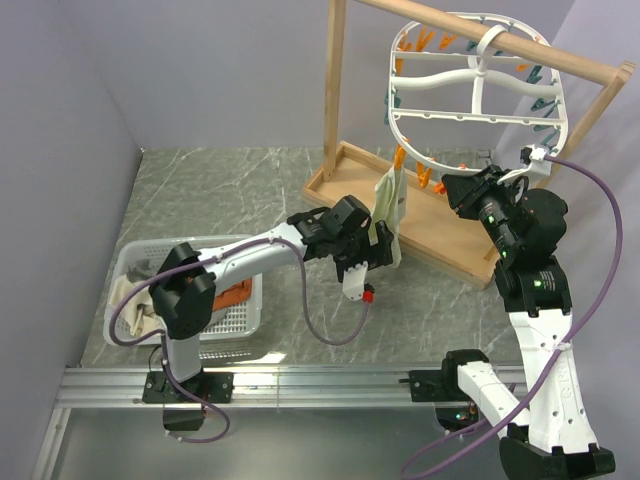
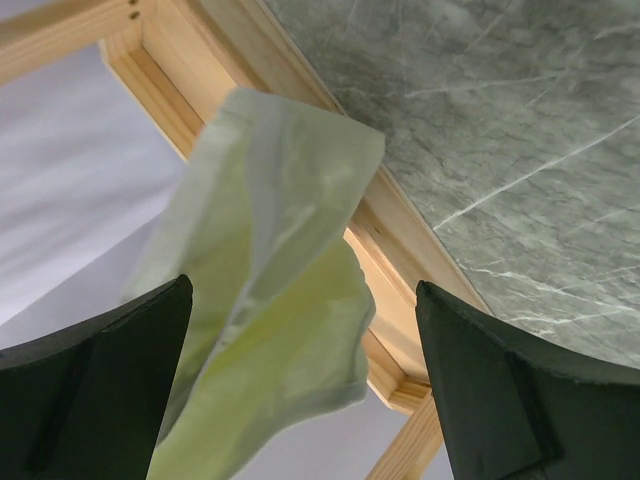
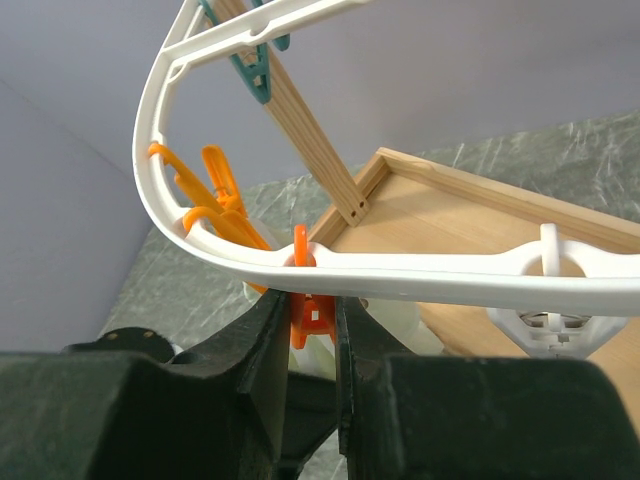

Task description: Clip the underwear to the hanger

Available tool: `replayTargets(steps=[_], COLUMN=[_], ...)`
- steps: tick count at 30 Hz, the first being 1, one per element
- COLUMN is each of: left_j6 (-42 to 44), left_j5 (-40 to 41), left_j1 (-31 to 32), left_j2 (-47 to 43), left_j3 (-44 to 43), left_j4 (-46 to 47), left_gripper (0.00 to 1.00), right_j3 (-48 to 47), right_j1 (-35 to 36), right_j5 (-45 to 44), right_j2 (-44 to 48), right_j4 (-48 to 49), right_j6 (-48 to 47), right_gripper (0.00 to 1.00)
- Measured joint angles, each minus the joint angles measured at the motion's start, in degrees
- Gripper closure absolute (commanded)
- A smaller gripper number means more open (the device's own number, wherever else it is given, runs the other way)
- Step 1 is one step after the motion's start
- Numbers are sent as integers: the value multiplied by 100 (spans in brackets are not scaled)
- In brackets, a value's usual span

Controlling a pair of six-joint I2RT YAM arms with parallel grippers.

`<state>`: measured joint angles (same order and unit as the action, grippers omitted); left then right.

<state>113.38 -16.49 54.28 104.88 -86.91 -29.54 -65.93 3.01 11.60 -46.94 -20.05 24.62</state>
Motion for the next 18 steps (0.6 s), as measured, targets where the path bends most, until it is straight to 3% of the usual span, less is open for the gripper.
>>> replayTargets(steps=[18], left_j6=[-2], left_j5=[-15], left_j1=[-116], left_j2=[284], left_j3=[-190], left_j4=[116], left_gripper=[1], right_j3=[50], right_j1=[-2], right_j5=[2], right_j2=[11], right_j4=[44], right_j6=[0], right_gripper=[100])
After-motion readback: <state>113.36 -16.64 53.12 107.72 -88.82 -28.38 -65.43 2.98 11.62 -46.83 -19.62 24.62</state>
